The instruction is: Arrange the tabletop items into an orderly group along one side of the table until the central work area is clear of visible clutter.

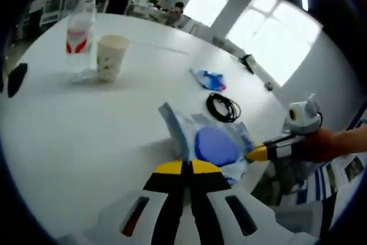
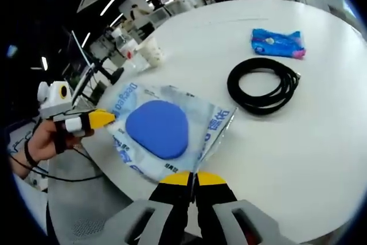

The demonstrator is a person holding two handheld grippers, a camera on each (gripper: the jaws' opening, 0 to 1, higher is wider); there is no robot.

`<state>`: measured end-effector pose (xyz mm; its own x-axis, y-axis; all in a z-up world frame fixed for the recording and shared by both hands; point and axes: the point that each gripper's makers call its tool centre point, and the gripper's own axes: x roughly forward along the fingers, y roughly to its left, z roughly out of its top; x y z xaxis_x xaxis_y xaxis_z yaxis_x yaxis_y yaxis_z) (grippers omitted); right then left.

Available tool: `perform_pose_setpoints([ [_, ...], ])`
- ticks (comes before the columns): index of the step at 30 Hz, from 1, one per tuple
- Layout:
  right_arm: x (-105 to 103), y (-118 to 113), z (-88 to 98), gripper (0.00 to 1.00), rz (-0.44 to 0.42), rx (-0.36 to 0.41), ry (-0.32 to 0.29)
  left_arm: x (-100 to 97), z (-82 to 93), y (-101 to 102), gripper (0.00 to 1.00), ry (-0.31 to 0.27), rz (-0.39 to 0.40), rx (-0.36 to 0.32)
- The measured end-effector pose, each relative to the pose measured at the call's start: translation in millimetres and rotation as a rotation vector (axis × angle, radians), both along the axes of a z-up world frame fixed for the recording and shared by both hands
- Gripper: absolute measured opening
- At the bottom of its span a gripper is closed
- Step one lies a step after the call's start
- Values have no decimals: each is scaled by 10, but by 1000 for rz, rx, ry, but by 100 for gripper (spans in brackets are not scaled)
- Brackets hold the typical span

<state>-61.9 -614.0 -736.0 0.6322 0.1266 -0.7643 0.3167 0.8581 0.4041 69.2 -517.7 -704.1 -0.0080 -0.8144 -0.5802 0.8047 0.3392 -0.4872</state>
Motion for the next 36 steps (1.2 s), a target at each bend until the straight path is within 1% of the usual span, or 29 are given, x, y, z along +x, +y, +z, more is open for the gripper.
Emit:
perform_pose_setpoints([
  [4, -20, -45, -30, 0, -4, -5, -4, 5, 23, -79, 0, 7, -4, -8],
  [8, -22, -99, -20, 0, -36, 8, -14, 10, 33, -138, 0, -1, -18, -5],
  [13, 6, -184, 25, 0, -35, 3, -25, 73, 79, -244, 0, 9, 3, -19],
  [14, 21, -243, 29, 0, -39, 2, -29, 84, 82, -274, 0, 6, 4, -19],
  [15, 37, -292, 37, 0, -43, 0, -34, 94, 78, -294, 0, 6, 5, -19],
  [17, 51, -279, 53, 0, -47, -1, -38, 126, 61, -345, 0, 10, 9, -15],
  [19, 84, -329, 65, 0, -53, -2, -44, 164, 49, -399, 0, 16, 16, -12],
  [22, 130, -424, 81, 0, -57, -6, -52, 217, 74, -479, 0, 19, 26, -20],
  [23, 159, -461, 92, 0, -59, -7, -57, 238, 95, -506, 0, 19, 32, -24],
  [25, 209, -433, 124, 0, -55, -12, -62, 287, 121, -553, 0, 22, 40, -33],
  [28, 301, -542, 119, 0, -50, -17, -77, 382, 155, -607, 0, 24, 62, -46],
  [32, 506, -681, 180, 0, -32, -32, -95, 527, 149, -668, 0, 37, 99, -53],
  [34, 587, -725, 201, 0, -30, -37, -103, 619, 122, -716, 0, 34, 114, -48],
  [36, 676, -784, 220, 0, -31, -41, -110, 663, 107, -733, 0, 33, 130, -46],
])
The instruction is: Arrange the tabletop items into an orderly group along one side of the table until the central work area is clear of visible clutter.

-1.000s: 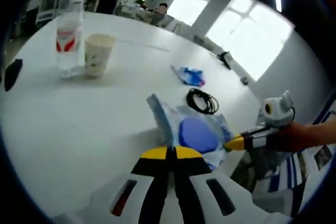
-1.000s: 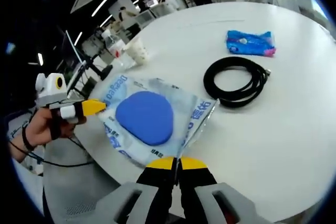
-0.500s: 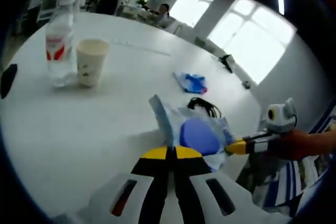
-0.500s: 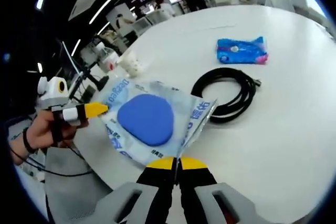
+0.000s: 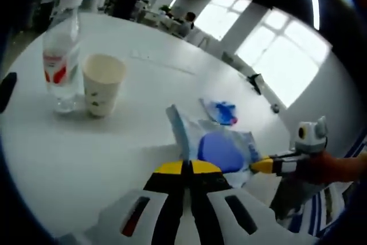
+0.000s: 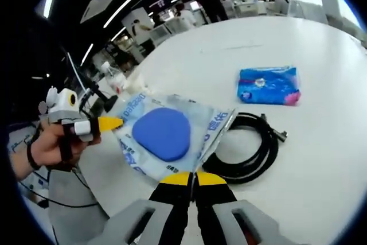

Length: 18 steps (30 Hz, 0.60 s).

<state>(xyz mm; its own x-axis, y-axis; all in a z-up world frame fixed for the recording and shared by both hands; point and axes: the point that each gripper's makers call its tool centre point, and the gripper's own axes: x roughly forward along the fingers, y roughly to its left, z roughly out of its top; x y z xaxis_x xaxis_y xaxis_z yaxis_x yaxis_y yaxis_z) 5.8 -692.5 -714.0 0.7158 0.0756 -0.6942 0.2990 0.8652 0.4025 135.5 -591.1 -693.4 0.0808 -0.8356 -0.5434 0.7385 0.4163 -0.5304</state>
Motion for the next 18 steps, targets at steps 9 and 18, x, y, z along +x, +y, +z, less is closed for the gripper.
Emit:
perform_pose_setpoints([
  [9, 283, -155, -31, 0, 34, -11, -3, 252, -51, -113, 0, 6, 89, 10],
  [18, 420, -238, -118, 0, 81, -13, 31, 383, -105, -154, 0, 4, 115, 10],
])
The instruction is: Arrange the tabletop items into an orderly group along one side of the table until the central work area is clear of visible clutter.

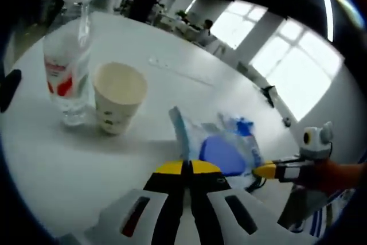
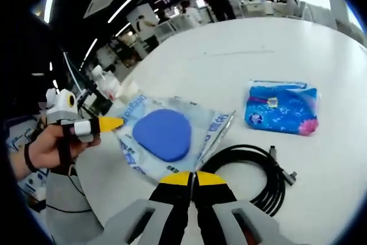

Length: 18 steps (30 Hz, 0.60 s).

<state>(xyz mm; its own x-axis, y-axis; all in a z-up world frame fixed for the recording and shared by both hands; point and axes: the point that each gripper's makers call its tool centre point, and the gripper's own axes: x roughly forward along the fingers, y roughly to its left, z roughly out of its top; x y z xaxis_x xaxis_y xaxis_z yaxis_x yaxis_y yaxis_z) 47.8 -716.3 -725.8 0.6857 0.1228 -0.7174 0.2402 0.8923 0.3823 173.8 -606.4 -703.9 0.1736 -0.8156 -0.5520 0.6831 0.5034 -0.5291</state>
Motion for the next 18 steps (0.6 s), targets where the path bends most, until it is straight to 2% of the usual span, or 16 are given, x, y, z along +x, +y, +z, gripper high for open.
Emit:
perform_pose_setpoints([
  [13, 243, -97, -79, 0, 37, -14, 37, 154, -106, -31, 0, 17, 67, -5],
  [18, 319, -169, -151, 0, 42, -3, 45, 196, -202, 6, 0, 30, 97, -4],
])
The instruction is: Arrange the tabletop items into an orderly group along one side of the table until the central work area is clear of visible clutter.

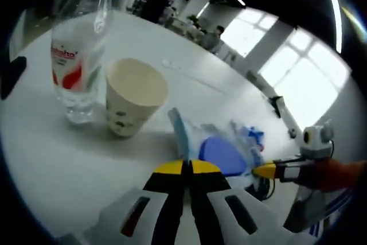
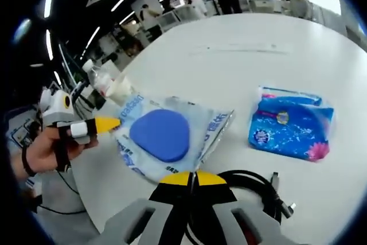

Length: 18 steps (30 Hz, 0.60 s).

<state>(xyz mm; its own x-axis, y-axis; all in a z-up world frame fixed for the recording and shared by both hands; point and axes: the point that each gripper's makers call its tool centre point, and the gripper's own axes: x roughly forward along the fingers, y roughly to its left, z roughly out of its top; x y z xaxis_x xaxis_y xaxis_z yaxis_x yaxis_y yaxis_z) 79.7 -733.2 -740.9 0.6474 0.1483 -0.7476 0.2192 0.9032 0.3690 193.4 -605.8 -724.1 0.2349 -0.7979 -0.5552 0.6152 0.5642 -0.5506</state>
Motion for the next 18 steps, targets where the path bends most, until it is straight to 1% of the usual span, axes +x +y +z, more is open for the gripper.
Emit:
perform_pose_setpoints([
  [2, 17, -3, -23, 0, 1, -1, 1, -7, -47, 11, 0, 12, 11, 6],
  [6, 14, 9, -63, 0, -5, 3, 13, -8, -85, 1, 0, 13, 26, 5],
  [10, 26, -8, -111, 0, -7, 7, 15, 10, -132, 2, 0, 22, 62, 0],
  [12, 50, -53, -146, 0, -12, 12, 13, 14, -143, 2, 0, 21, 70, 0],
  [14, 73, -64, -136, 0, -13, 8, 4, 19, -169, 10, 0, 16, 68, 10],
  [18, 133, -113, -164, 0, -20, 10, -3, 52, -217, 5, 0, 27, 88, 10],
])
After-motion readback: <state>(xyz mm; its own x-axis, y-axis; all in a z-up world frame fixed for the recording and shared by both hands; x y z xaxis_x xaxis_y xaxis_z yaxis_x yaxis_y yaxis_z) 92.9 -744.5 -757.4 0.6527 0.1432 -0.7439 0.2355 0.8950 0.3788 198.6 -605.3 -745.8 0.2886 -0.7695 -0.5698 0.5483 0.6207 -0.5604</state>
